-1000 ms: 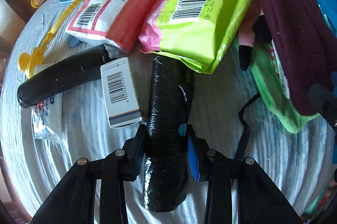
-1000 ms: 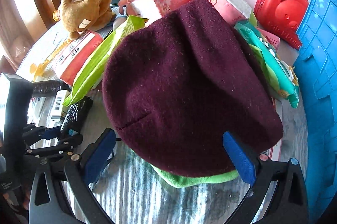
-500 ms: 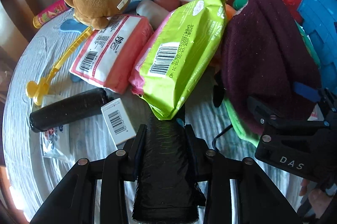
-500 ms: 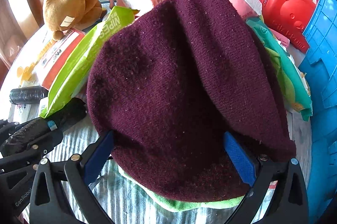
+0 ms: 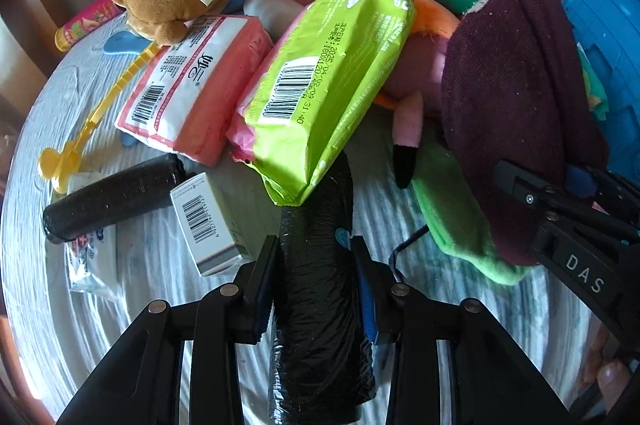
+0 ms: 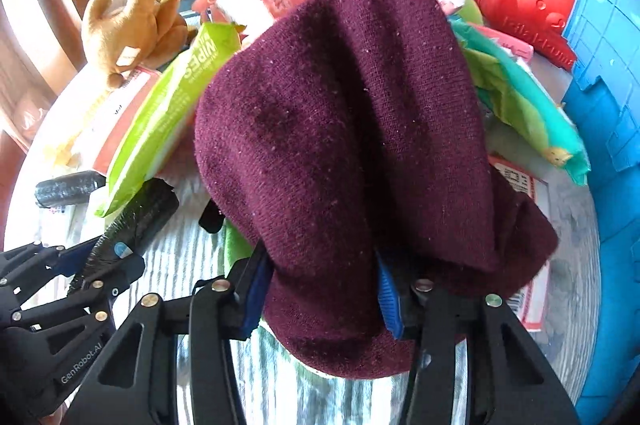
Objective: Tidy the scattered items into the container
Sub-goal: 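Close the right tool on the maroon knit hat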
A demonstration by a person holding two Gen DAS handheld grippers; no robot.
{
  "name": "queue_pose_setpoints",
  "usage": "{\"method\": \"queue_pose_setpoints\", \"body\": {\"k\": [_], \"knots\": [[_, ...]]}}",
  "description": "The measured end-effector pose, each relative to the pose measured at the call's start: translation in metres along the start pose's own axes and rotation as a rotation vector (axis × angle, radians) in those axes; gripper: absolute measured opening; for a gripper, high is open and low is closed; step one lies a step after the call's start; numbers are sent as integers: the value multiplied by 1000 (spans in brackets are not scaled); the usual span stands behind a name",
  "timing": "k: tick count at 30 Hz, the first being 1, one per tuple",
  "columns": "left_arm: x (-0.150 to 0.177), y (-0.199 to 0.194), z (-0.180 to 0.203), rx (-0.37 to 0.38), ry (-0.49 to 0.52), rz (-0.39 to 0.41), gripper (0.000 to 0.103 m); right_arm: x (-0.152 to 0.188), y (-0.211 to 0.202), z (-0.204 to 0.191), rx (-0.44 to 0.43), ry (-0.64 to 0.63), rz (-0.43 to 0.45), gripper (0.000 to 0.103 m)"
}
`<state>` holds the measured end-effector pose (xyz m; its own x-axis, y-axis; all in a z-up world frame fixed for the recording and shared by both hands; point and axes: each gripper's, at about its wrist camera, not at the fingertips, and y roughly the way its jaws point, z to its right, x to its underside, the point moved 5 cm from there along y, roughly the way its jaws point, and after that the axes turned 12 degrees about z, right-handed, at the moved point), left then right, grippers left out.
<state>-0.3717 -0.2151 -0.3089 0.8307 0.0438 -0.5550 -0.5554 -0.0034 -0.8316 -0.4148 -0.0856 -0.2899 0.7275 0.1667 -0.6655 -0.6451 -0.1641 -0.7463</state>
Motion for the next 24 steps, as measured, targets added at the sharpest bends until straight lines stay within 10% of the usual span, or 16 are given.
{"method": "queue_pose_setpoints", "body": {"k": [6, 11, 13, 15, 16, 24], "knots": [[-2, -36, 14, 42, -1, 62, 34, -7, -30, -1, -29, 12, 37, 19], [1, -64, 24, 55, -7, 121, 34, -4, -53, 13, -51, 61, 64, 19], [5, -65, 23, 46, -19, 119, 34, -6, -60, 23, -50, 80, 79, 29], [7, -57, 15, 36, -34, 101, 34, -10, -59, 33, -45, 95, 94, 92], [6, -52, 10, 37, -45, 92, 34, -11, -58, 37, -46, 98, 95, 103], [-15, -28, 34, 31, -63, 97, 34, -23, -24, 54, -99, 42, 51, 103]]}}
